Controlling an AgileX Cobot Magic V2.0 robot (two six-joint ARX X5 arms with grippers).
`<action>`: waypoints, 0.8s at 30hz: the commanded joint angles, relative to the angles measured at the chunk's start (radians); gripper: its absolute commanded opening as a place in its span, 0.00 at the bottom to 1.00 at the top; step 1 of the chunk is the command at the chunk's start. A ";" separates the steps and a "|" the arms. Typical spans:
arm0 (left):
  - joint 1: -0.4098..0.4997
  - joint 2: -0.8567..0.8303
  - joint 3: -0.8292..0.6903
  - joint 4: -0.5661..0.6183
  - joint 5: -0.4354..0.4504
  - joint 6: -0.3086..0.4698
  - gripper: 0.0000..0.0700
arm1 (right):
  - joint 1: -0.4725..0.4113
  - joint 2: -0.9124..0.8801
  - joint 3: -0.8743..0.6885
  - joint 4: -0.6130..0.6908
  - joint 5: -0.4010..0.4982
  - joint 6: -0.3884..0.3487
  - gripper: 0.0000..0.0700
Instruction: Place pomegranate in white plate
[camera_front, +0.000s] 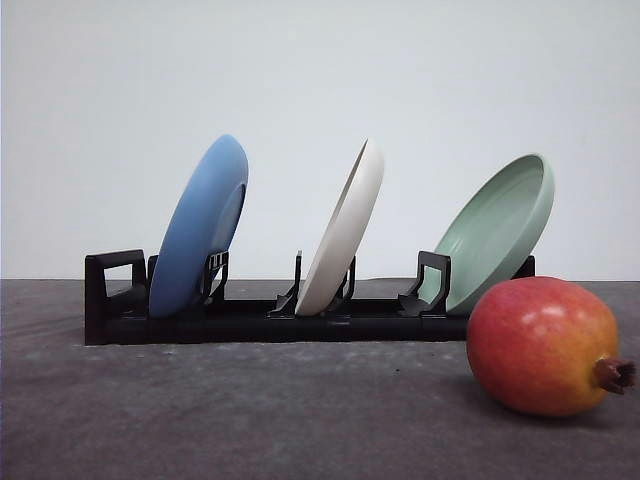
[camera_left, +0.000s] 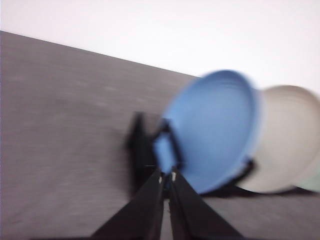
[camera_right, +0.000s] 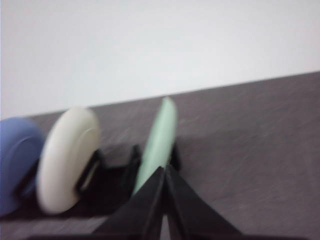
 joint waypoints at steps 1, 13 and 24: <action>-0.008 0.063 0.085 -0.032 0.093 0.019 0.00 | 0.002 0.050 0.083 -0.042 -0.050 -0.012 0.00; -0.074 0.400 0.533 -0.369 0.592 0.268 0.00 | 0.002 0.303 0.417 -0.262 -0.474 -0.203 0.00; -0.099 0.438 0.593 -0.336 0.624 0.324 0.00 | 0.002 0.309 0.423 -0.242 -0.472 -0.206 0.00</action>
